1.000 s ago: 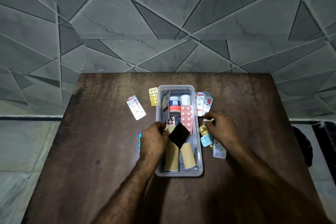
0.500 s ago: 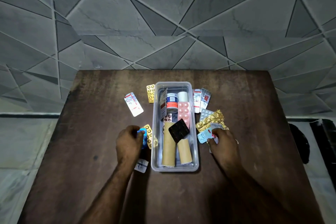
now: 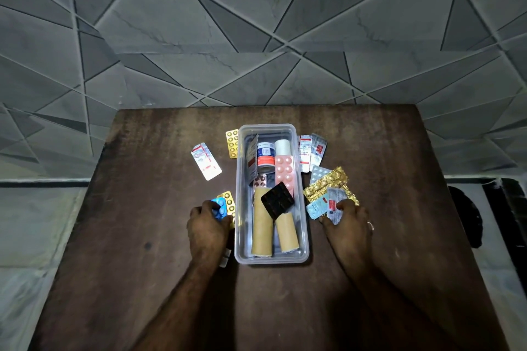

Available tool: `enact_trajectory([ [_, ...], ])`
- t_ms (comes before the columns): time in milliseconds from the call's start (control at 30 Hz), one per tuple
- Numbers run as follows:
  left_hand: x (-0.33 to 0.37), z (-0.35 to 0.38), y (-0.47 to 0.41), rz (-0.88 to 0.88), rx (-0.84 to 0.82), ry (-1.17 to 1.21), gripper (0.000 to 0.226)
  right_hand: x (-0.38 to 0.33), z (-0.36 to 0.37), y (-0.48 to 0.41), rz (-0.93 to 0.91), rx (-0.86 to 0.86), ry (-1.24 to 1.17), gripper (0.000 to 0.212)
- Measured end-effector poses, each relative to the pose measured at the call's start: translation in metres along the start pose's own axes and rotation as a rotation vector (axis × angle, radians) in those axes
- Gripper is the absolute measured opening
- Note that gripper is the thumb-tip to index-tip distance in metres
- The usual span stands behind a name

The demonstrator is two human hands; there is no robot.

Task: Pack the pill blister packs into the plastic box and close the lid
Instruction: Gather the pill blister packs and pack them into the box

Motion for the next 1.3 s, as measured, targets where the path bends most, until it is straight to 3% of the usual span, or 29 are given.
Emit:
enact_trajectory([
  [400,-0.011,-0.010,-0.004,-0.026,0.020,0.119,0.035,-0.014,-0.024,0.002,0.001,0.024,-0.194,0.047],
  [700,-0.015,-0.017,0.000,-0.146,0.010,0.237,0.031,-0.071,-0.061,0.022,-0.186,0.065,-0.354,0.042],
  [933,-0.010,-0.026,-0.002,-0.180,-0.004,0.363,0.032,-0.101,-0.040,0.049,-0.377,-0.027,-0.127,0.048],
  [1100,0.009,-0.038,0.000,-0.139,0.005,0.520,0.029,-0.106,-0.034,0.056,-0.415,-0.036,0.036,0.049],
  [1233,0.033,-0.030,0.011,-0.136,-0.107,0.639,0.026,-0.109,-0.033,0.060,-0.431,0.040,0.153,0.050],
  [1300,0.041,-0.019,0.019,-0.112,-0.157,0.564,0.025,-0.107,-0.028,0.060,-0.425,0.042,0.208,0.050],
])
Point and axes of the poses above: each hand's wrist, its own y-axis away from the middle knuckle, its own z-axis out of the palm, x = y × z, the point moved 7 cm from there along -y, towards the middle knuckle, and after that the axes turned 15 degrees about y, right-handed, at the moved point
